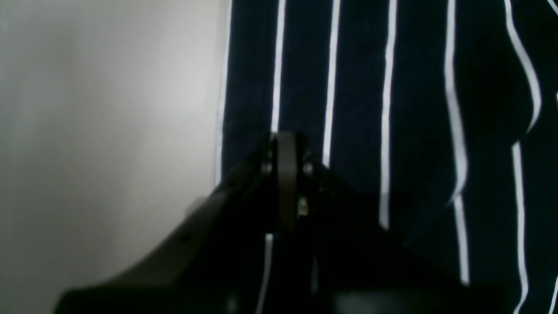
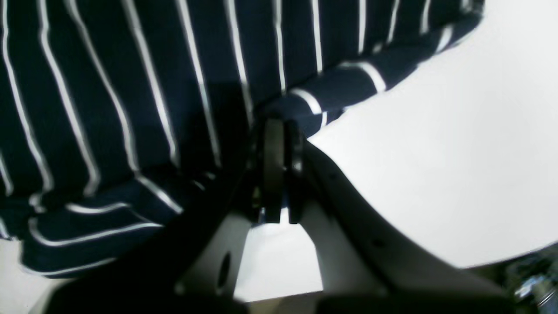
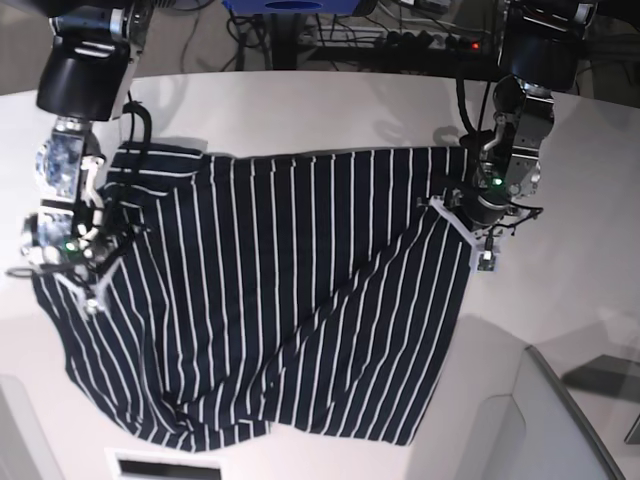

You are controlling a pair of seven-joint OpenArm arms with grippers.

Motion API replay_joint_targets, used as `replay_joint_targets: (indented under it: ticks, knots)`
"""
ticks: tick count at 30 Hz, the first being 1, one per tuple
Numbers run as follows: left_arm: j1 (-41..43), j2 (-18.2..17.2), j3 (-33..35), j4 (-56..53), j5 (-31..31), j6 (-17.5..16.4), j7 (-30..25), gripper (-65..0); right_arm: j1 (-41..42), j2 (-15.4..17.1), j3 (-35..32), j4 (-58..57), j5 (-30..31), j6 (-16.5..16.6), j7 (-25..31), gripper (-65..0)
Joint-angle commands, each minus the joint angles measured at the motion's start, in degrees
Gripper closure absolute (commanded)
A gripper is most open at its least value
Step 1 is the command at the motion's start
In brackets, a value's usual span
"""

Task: Layout the t-shirt on the table in an organized manner, then fold the t-shirt properly
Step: 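Grasp the shirt edges again with both grippers, then pull the shirt edges apart with both grippers to smooth it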

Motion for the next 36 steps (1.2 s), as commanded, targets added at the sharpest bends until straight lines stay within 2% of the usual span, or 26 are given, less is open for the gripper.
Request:
replay_joint_targets:
  ticks: [1, 6, 10, 12, 15, 17, 19, 21, 24, 26, 29, 31, 33, 36]
  knots:
    - [-0.53, -0.66, -0.28, 0.71, 0.15, 0.37, -0.38, 0.0, 2.52, 0.04, -1.92, -0.88, 0.07, 0.01, 0.54, -0.2]
    - [-0.44, -0.66, -0.10, 0.71, 0.15, 0.37, -0.38, 0.0, 8.41, -2.51, -5.61, -11.43, -0.02, -0.34, 1.16, -0.2]
    - [-0.44, -0.57, 0.16, 0.71, 0.15, 0.37, -0.38, 0.0, 12.28, -4.89, -5.70, -16.62, -0.02, -4.29, 3.79, -1.1]
    - [-0.44, -0.48, 0.16, 0.71, 0.15, 0.37, -0.38, 0.0, 13.42, -5.85, -6.40, -17.41, -0.02, -4.47, 3.70, -5.6]
    - [-0.44, -0.48, 0.25, 0.62, 0.15, 0.37, -0.38, 0.0, 13.42, -6.12, -10.71, -14.77, 0.07, -4.47, 2.03, -19.7]
    - [-0.44, -0.57, 0.25, 0.62, 0.15, 0.37, -0.38, 0.0, 10.96, -5.77, -11.41, -8.71, 0.07, -4.38, 1.95, -26.3]
    - [-0.44, -0.66, -0.10, 0.62, 0.15, 0.37, -0.38, 0.0, 7.45, -4.89, -9.83, -0.09, 0.07, -4.38, 2.12, -30.6]
    - [-0.44, -0.66, -0.28, 0.62, 0.15, 0.37, -0.38, 0.0, 3.84, -3.74, -6.84, 6.41, 0.16, -4.38, 2.03, -31.4]
    - [-0.44, -0.74, -0.28, 0.62, 0.15, 0.37, -0.38, 0.0, -0.47, -3.92, 3.09, 10.02, 0.60, -4.29, 2.39, -31.4]
    - [-0.44, -0.74, -0.28, 0.62, 0.15, 0.37, -0.38, 0.0, -3.10, -4.27, 11.36, 10.02, 5.96, -4.21, 3.62, -31.4]
    - [-0.44, -0.74, -0.28, 0.62, 0.15, 0.37, -0.38, 0.0, -8.03, -3.92, 20.24, 10.02, 18.97, -3.06, 5.55, -31.4]
    - [-0.44, -0.74, -0.28, 0.62, 0.15, 0.37, -0.38, 0.0, -11.37, -2.16, 21.20, 9.93, 26.79, -1.04, 5.55, -31.4]
    - [-0.53, -0.74, -0.36, 0.62, 0.15, 0.37, -0.38, 0.0, -13.56, -1.28, 19.89, 9.93, 31.81, -0.51, 5.55, -31.2]
    - [-0.53, -0.74, -0.36, 0.62, 0.15, 0.37, -0.38, 0.0, -14.18, -0.93, 18.66, 9.67, 32.95, -0.51, 5.81, -31.2]
